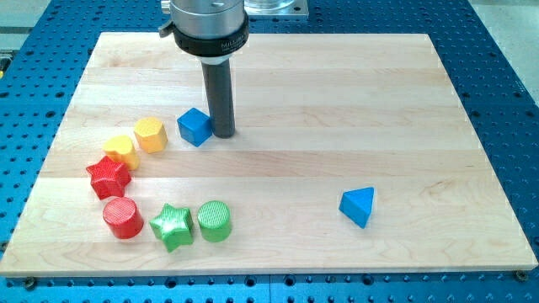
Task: Nudge the blue blocks
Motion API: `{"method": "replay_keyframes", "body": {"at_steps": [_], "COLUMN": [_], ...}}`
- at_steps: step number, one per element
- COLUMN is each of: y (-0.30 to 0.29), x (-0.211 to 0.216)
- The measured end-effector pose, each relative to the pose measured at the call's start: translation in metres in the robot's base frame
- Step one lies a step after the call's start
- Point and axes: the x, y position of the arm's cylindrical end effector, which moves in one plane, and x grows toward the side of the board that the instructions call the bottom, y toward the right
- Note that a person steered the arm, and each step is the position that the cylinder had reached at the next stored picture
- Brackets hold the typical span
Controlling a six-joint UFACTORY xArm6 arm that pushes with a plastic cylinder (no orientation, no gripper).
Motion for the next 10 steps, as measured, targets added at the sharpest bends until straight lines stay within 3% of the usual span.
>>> {"method": "replay_keyframes", "body": {"at_steps": [3,4,6,7,8,9,10], "y": [-0.024,0.011,0.182,0.252,0.245,0.184,0.142], "x": [0.04,0.048,0.039,0.071,0.148,0.185,0.133]}}
